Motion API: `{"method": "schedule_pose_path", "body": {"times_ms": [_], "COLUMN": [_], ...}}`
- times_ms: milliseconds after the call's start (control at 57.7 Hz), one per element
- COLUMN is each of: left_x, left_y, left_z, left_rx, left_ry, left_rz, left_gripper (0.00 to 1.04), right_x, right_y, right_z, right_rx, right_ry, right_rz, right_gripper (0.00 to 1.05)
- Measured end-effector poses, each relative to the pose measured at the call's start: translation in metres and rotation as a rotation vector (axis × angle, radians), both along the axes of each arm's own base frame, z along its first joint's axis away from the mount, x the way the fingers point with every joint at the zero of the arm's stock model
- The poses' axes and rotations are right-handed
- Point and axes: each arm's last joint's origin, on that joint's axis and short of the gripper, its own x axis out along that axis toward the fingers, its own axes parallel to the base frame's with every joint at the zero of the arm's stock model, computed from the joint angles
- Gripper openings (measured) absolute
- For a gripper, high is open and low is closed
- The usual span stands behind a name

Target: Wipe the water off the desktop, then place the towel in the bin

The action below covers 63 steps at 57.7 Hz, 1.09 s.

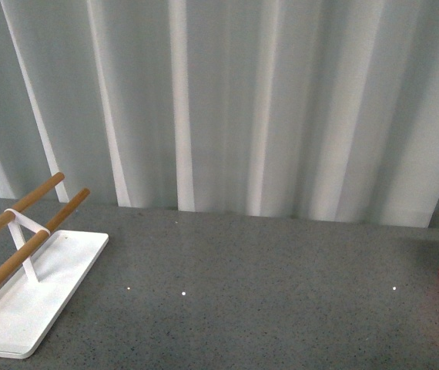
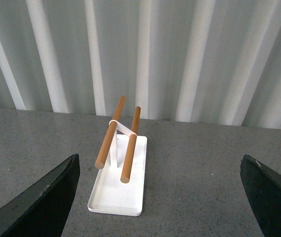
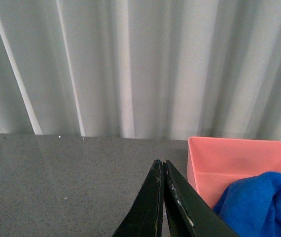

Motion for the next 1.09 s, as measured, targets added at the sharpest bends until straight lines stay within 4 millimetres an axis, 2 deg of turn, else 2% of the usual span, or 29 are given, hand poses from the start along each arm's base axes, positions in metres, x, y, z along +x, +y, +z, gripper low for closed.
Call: {"method": "schedule_pose_path", "body": {"times_ms": [797, 919, 1092], "left_x": [0.0, 0.0, 0.0], "left_y": [0.0, 0.0, 0.0], "left_z": [0.0, 0.0, 0.0], "left_rx": [0.0, 0.0, 0.0], "left_ry": [0.0, 0.0, -0.001], "left_rz": [0.0, 0.0, 0.0], "left_gripper": [0.98, 0.98, 0.98], "right_x": [-0.021, -0.032, -0.033], "right_y": [0.0, 0.0, 0.0], "right_z": [0.001, -0.003, -0.002], "right_rx": [0.0, 0.001, 0.001], "right_ry": [-0.007, 0.011, 0.0], "right_rz": [-0.001, -0.004, -0.004], "right_gripper": [0.03, 0.03, 0.03]}}
